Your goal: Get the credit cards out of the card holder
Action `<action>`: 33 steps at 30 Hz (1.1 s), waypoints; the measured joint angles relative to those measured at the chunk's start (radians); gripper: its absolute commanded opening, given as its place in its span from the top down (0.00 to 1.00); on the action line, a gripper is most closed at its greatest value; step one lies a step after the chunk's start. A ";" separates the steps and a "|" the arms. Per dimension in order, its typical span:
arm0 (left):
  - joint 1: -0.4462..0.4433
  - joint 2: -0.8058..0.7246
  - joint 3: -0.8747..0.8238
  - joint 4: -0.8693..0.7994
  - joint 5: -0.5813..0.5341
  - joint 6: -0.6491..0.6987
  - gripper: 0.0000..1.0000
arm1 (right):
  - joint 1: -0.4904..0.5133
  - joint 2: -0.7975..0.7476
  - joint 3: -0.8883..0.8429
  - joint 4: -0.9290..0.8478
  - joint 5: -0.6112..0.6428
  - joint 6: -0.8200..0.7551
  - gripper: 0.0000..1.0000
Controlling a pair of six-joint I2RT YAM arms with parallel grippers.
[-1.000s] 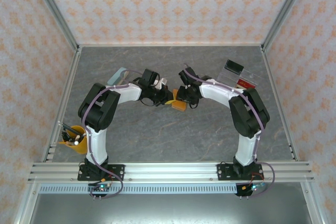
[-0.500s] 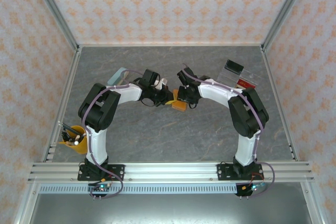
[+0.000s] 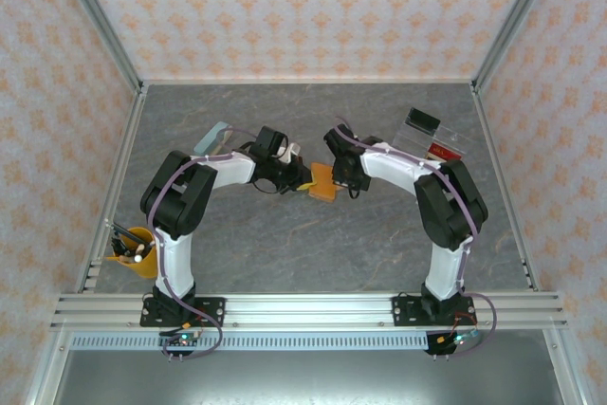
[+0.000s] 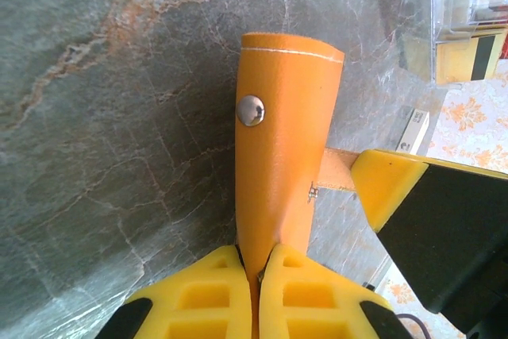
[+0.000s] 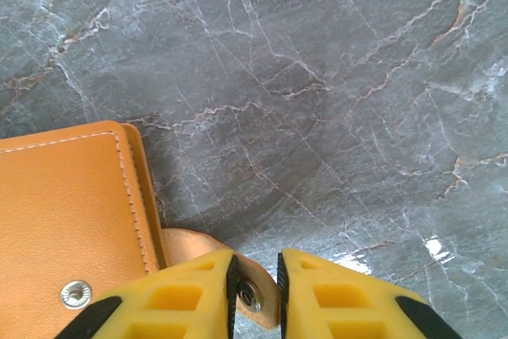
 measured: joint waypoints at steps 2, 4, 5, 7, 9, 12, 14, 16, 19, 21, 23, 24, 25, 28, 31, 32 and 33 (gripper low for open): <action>0.000 -0.010 0.000 -0.021 -0.019 0.003 0.57 | 0.000 -0.008 -0.018 0.014 -0.019 0.000 0.76; 0.000 -0.018 0.000 -0.055 -0.039 0.006 0.45 | 0.000 -0.014 -0.031 0.026 -0.032 0.000 0.76; 0.000 -0.022 0.000 -0.068 -0.049 0.009 0.39 | 0.000 -0.015 -0.035 0.032 -0.035 0.000 0.76; 0.002 -0.027 0.001 -0.098 -0.066 0.019 0.31 | -0.001 -0.016 -0.046 0.049 -0.047 0.000 0.76; 0.002 -0.036 0.001 -0.128 -0.084 0.024 0.26 | -0.005 -0.017 -0.058 0.071 -0.063 0.001 0.75; 0.002 -0.055 0.015 -0.180 -0.115 0.032 0.20 | -0.012 -0.019 -0.082 0.110 -0.092 0.005 0.72; 0.002 -0.061 0.036 -0.207 -0.139 0.037 0.17 | -0.019 -0.028 -0.105 0.137 -0.109 0.008 0.71; 0.003 -0.066 0.060 -0.229 -0.171 0.044 0.12 | -0.029 -0.039 -0.124 0.155 -0.130 0.008 0.72; 0.008 -0.086 0.077 -0.255 -0.224 0.049 0.00 | -0.046 -0.042 -0.130 0.180 -0.169 0.006 0.76; 0.008 -0.106 0.078 -0.264 -0.259 0.052 0.00 | -0.055 -0.042 -0.130 0.196 -0.191 0.001 0.81; 0.008 -0.126 0.079 -0.272 -0.298 0.052 0.00 | -0.062 -0.042 -0.130 0.203 -0.206 -0.010 0.85; 0.008 -0.135 0.080 -0.277 -0.320 0.052 0.00 | -0.064 -0.043 -0.130 0.203 -0.211 -0.016 0.86; 0.008 -0.143 0.082 -0.284 -0.342 0.051 0.00 | -0.065 -0.043 -0.130 0.203 -0.213 -0.026 0.87; 0.008 -0.172 0.082 -0.301 -0.415 0.043 0.00 | -0.066 -0.056 -0.130 0.201 -0.234 -0.055 0.89; 0.008 -0.213 0.076 -0.312 -0.489 0.020 0.00 | -0.066 -0.094 -0.129 0.201 -0.286 -0.085 0.89; 0.008 -0.231 0.070 -0.314 -0.508 0.013 0.00 | -0.066 -0.109 -0.127 0.200 -0.304 -0.092 0.89; 0.008 -0.252 0.064 -0.321 -0.531 0.003 0.00 | -0.064 -0.124 -0.119 0.197 -0.326 -0.101 0.89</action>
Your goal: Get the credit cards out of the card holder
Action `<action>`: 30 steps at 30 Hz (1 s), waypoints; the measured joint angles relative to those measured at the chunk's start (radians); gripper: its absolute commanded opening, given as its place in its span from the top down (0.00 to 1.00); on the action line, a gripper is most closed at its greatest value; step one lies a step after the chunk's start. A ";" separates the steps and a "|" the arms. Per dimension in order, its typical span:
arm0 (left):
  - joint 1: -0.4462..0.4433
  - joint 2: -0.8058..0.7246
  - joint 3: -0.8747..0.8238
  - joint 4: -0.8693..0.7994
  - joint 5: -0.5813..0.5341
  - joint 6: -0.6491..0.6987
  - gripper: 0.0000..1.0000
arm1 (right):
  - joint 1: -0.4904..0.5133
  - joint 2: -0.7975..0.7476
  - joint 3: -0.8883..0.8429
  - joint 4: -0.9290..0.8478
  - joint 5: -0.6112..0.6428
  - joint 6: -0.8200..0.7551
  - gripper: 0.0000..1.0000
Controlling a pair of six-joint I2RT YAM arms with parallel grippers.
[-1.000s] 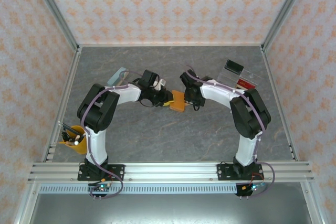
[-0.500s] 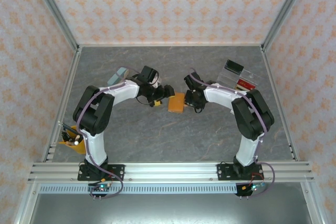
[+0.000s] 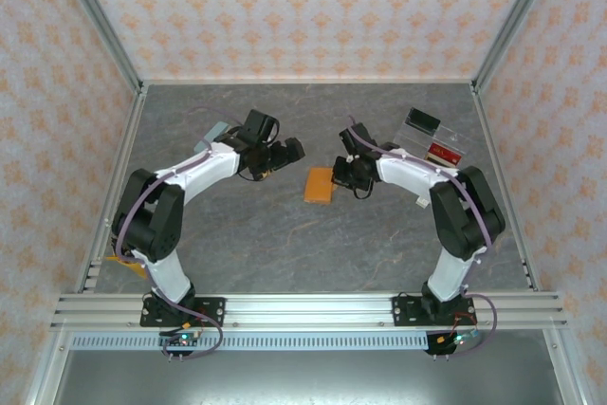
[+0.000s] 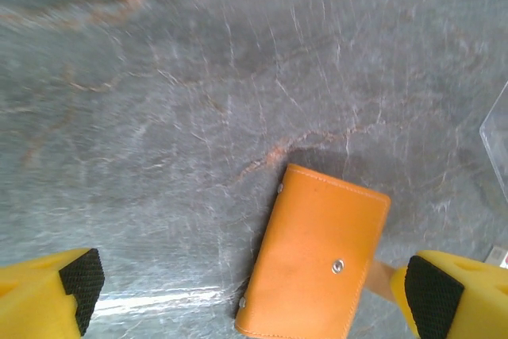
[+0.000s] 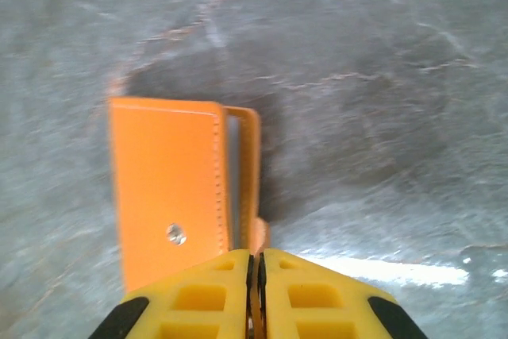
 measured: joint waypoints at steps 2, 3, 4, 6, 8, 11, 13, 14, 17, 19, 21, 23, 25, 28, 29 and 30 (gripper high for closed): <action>0.000 -0.045 -0.017 -0.018 -0.039 -0.013 0.00 | 0.003 -0.021 0.021 0.000 -0.038 -0.010 0.89; 0.000 -0.072 -0.029 -0.027 -0.056 -0.018 0.00 | 0.008 -0.029 0.036 0.000 -0.058 -0.014 0.89; 0.000 -0.098 -0.043 -0.035 -0.068 -0.024 0.00 | 0.013 -0.034 0.053 0.000 -0.078 -0.018 0.89; 0.000 -0.141 -0.071 -0.051 -0.082 -0.031 0.00 | 0.028 -0.034 0.087 0.001 -0.113 -0.021 0.89; 0.000 -0.174 -0.094 -0.068 -0.097 -0.031 0.00 | 0.044 -0.031 0.116 0.000 -0.142 -0.024 0.89; 0.001 -0.220 -0.132 -0.097 -0.125 -0.029 0.00 | 0.061 0.007 0.182 -0.010 -0.158 -0.015 0.89; 0.006 -0.248 -0.150 -0.118 -0.143 -0.023 0.00 | 0.064 0.053 0.228 -0.016 -0.158 -0.006 0.90; 0.009 -0.257 -0.156 -0.121 -0.148 -0.021 0.00 | 0.064 0.074 0.243 -0.019 -0.157 -0.003 0.90; 0.018 -0.280 -0.169 -0.124 -0.154 -0.006 0.00 | 0.063 0.118 0.261 -0.036 -0.145 0.008 0.90; 0.022 -0.282 -0.174 -0.124 -0.150 0.004 0.00 | 0.063 0.124 0.261 -0.061 -0.124 0.011 0.90; 0.025 -0.279 -0.175 -0.125 -0.141 0.019 0.00 | 0.061 0.124 0.262 -0.083 -0.101 0.010 0.90; 0.026 -0.272 -0.175 -0.119 -0.126 0.031 0.00 | 0.055 0.124 0.261 -0.105 -0.072 0.010 0.90; 0.027 -0.257 -0.175 -0.111 -0.108 0.044 0.01 | 0.041 0.119 0.253 -0.122 -0.042 0.010 0.91; 0.027 -0.215 -0.175 -0.077 -0.065 0.048 0.06 | 0.009 0.093 0.217 -0.143 0.010 0.011 0.91; 0.027 -0.194 -0.174 -0.059 -0.042 0.047 0.09 | -0.002 0.082 0.201 -0.149 0.028 0.010 0.91; 0.027 -0.171 -0.172 -0.037 -0.018 0.044 0.13 | -0.014 0.071 0.187 -0.154 0.048 0.010 0.91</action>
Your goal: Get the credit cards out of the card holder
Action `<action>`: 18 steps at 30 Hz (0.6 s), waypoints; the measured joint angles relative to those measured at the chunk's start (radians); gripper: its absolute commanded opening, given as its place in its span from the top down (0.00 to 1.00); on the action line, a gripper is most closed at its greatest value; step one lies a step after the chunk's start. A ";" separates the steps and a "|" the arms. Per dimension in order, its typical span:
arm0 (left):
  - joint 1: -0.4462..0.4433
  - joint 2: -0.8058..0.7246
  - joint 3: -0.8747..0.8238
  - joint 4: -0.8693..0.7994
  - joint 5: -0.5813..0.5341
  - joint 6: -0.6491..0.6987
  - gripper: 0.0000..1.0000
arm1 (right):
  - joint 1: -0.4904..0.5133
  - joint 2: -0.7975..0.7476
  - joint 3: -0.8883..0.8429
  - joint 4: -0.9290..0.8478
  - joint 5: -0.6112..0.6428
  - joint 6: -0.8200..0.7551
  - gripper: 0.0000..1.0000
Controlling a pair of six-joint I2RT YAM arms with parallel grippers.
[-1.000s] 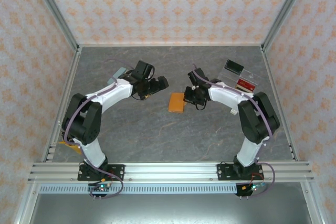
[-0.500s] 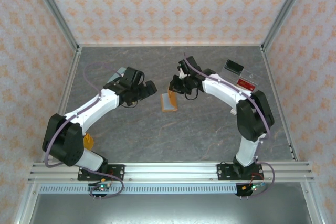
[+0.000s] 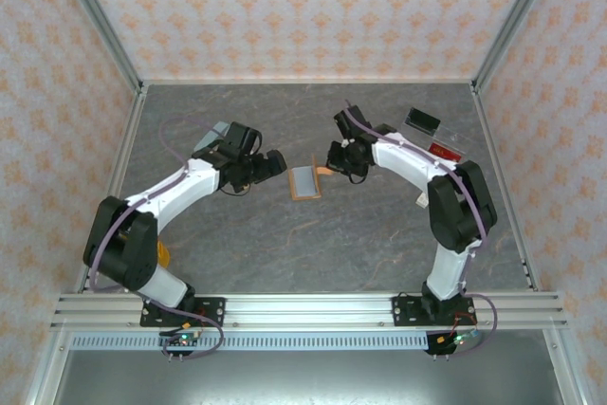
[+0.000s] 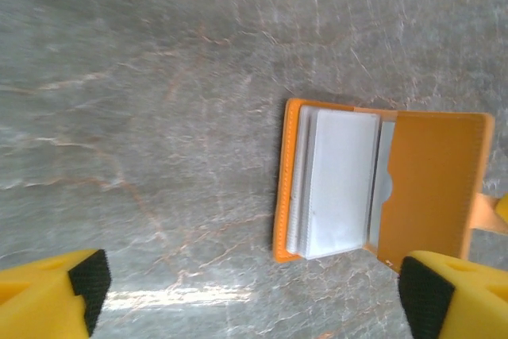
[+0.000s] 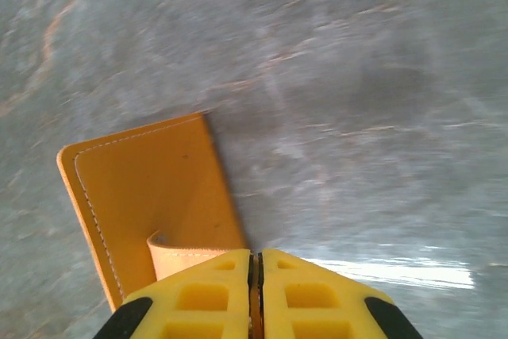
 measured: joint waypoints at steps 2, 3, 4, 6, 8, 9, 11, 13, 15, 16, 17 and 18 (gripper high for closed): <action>0.000 0.051 0.009 0.046 0.058 -0.008 0.23 | -0.016 -0.009 -0.016 -0.016 0.035 0.000 0.90; 0.000 0.075 0.014 0.069 0.087 -0.013 0.26 | -0.021 -0.009 -0.017 -0.028 0.051 -0.001 0.90; 0.000 0.094 0.020 0.086 0.112 -0.013 0.29 | -0.024 -0.009 -0.018 -0.039 0.064 -0.002 0.90; -0.004 0.142 0.043 0.113 0.157 -0.024 0.40 | -0.030 -0.009 -0.018 -0.055 0.088 -0.010 0.90; -0.011 0.181 0.076 0.124 0.182 -0.025 0.48 | -0.034 -0.006 -0.018 -0.068 0.105 -0.021 0.90; -0.017 0.201 0.097 0.128 0.193 -0.025 0.50 | -0.035 -0.003 -0.018 -0.073 0.111 -0.027 0.90; -0.026 0.232 0.131 0.135 0.211 -0.026 0.53 | -0.038 0.008 -0.016 -0.081 0.122 -0.038 0.90; -0.037 0.261 0.165 0.139 0.219 -0.027 0.56 | -0.040 0.027 -0.014 -0.090 0.129 -0.046 0.90; -0.043 0.281 0.183 0.140 0.220 -0.030 0.57 | -0.041 0.040 -0.013 -0.095 0.135 -0.054 0.90; -0.048 0.288 0.187 0.140 0.220 -0.031 0.58 | -0.041 0.045 -0.011 -0.096 0.138 -0.057 0.90; -0.050 0.296 0.189 0.140 0.220 -0.032 0.58 | -0.041 0.051 -0.006 -0.099 0.142 -0.061 0.90; -0.052 0.304 0.191 0.139 0.220 -0.033 0.58 | -0.041 0.057 -0.002 -0.100 0.144 -0.065 0.90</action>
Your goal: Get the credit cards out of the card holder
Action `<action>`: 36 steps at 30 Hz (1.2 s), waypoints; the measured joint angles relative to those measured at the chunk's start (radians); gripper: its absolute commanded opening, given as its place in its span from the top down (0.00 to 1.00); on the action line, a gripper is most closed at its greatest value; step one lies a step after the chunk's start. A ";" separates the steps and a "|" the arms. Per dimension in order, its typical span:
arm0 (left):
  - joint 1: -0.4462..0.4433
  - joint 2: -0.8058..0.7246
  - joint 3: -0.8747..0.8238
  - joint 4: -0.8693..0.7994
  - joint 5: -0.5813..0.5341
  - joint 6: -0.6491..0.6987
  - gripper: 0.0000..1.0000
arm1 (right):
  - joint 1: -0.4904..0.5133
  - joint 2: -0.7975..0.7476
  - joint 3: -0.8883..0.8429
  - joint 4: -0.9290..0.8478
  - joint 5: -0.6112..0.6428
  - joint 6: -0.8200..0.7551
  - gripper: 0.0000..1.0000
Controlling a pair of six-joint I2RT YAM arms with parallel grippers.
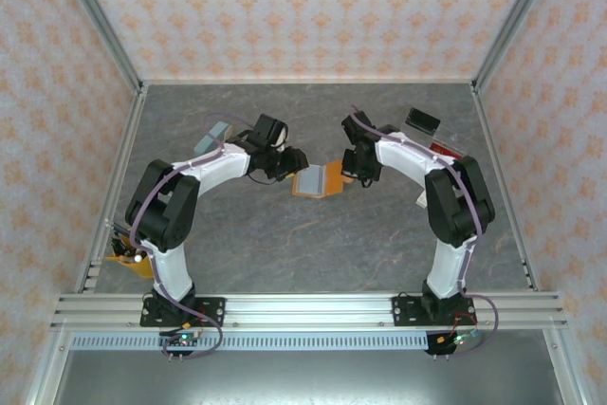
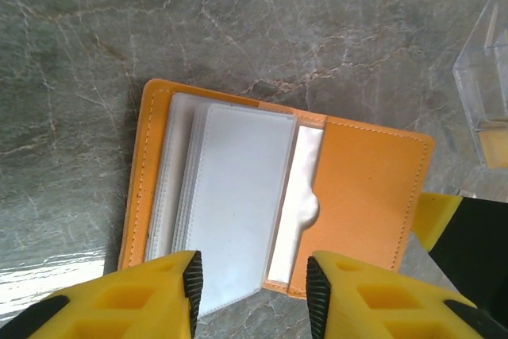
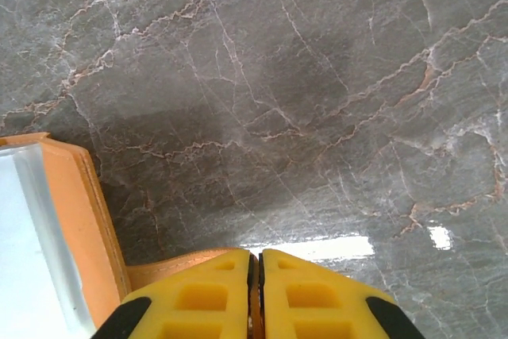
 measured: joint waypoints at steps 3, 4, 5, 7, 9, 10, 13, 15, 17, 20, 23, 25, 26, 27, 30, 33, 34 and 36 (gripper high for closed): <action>-0.003 0.031 0.017 -0.007 -0.001 0.000 0.58 | 0.000 0.022 0.016 -0.001 0.004 -0.013 0.90; -0.003 0.042 0.025 -0.012 -0.003 0.000 0.58 | 0.000 0.029 0.021 -0.001 0.005 -0.018 0.90; -0.003 0.051 0.035 -0.019 -0.004 0.000 0.58 | 0.000 0.034 0.025 -0.002 0.004 -0.022 0.90; -0.004 0.073 0.061 -0.031 -0.010 0.001 0.58 | -0.002 0.043 0.034 -0.004 0.000 -0.030 0.90; -0.005 0.092 0.084 -0.042 -0.023 0.001 0.57 | -0.003 0.046 0.037 -0.004 -0.005 -0.034 0.90; -0.006 0.100 0.091 -0.044 -0.031 0.001 0.56 | -0.004 0.046 0.037 -0.003 -0.008 -0.037 0.90; -0.010 0.113 0.098 -0.048 -0.041 0.002 0.55 | -0.006 0.048 0.037 -0.003 -0.020 -0.040 0.90; -0.014 0.119 0.098 -0.047 -0.040 0.002 0.56 | -0.006 0.048 0.037 -0.001 -0.027 -0.040 0.90; -0.016 0.124 0.098 -0.047 -0.038 0.002 0.58 | -0.006 0.049 0.037 0.000 -0.038 -0.040 0.90; -0.016 0.125 0.098 -0.046 -0.035 0.001 0.58 | -0.006 0.049 0.037 0.006 -0.050 -0.039 0.90; -0.016 0.127 0.100 -0.046 -0.031 0.001 0.57 | -0.006 0.049 0.037 0.012 -0.060 -0.039 0.90; -0.016 0.137 0.113 -0.047 -0.027 0.002 0.55 | -0.006 0.049 0.037 0.015 -0.066 -0.039 0.90; -0.017 0.143 0.120 -0.046 -0.026 0.005 0.54 | -0.006 0.049 0.037 0.016 -0.069 -0.036 0.90; -0.017 0.148 0.123 -0.047 -0.025 0.007 0.53 | -0.006 0.049 0.037 0.016 -0.072 -0.036 0.90; -0.017 0.153 0.130 -0.056 -0.027 0.016 0.52 | -0.006 0.049 0.037 0.016 -0.076 -0.035 0.90; -0.017 0.153 0.136 -0.075 -0.038 0.035 0.52 | -0.006 0.050 0.037 0.018 -0.076 -0.031 0.90; -0.017 0.153 0.136 -0.080 -0.041 0.040 0.52 | -0.006 0.051 0.037 0.019 -0.076 -0.031 0.90; -0.017 0.153 0.139 -0.093 -0.050 0.057 0.52 | -0.006 0.053 0.037 0.019 -0.076 -0.029 0.90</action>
